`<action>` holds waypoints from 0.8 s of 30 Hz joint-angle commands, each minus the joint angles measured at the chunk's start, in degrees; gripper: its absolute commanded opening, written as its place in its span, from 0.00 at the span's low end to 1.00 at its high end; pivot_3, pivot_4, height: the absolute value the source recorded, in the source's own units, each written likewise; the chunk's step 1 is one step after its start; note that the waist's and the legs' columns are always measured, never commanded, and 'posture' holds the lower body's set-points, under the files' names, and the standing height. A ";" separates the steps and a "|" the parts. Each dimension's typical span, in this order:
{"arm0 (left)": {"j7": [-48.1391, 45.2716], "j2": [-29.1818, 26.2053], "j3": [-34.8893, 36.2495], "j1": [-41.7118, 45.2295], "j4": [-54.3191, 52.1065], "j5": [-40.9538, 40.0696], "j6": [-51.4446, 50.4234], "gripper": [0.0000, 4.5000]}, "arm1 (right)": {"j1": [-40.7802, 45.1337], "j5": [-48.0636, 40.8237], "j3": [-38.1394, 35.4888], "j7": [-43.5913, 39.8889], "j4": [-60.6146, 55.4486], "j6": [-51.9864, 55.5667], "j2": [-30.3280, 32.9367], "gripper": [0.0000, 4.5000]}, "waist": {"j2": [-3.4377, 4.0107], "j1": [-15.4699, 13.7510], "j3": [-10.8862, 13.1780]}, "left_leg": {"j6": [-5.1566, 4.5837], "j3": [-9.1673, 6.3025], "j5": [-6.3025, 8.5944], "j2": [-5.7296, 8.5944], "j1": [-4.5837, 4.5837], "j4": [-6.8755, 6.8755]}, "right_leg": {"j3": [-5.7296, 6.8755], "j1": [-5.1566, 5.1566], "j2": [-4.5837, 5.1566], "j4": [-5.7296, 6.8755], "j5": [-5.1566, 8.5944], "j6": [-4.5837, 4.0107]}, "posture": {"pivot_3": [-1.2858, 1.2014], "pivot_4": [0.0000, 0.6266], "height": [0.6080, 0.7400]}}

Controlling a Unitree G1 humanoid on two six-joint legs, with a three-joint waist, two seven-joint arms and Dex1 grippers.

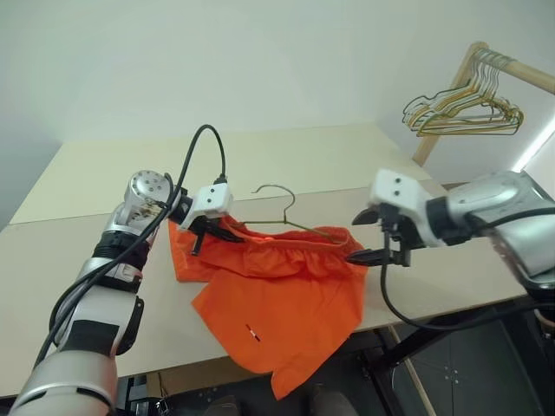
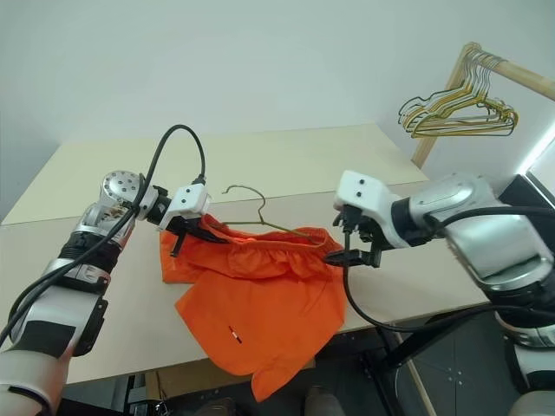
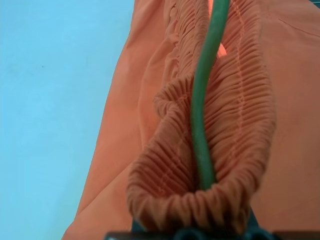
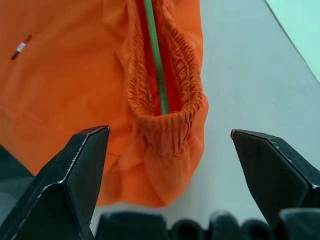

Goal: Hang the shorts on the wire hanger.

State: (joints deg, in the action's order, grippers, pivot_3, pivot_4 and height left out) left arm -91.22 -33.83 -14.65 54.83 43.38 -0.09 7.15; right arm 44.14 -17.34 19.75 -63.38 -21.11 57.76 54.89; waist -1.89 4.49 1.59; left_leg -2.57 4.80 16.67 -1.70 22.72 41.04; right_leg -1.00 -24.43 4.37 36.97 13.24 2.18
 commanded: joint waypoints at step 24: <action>-1.28 -2.95 1.95 -1.94 -8.51 -7.27 -0.93 0.17 | 5.73 6.15 9.47 -7.45 8.86 -7.90 -6.63 0.00 | 0.02 -0.51 0.01 | 0.00 -0.05 0.00 0.03 0.12 0.02 | 0.04 -0.05 0.01 0.04 0.00 0.01 | 0.49 0.00 1.00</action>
State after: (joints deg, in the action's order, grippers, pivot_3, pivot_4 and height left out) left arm -92.27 -35.99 -13.44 51.41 36.77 -4.99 6.13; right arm 49.18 -10.20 31.82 -69.67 -10.68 50.64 47.81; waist -1.87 3.98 1.60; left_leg -2.57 4.75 16.67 -1.67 22.84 41.06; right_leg -0.96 -24.48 4.38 37.01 13.24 2.19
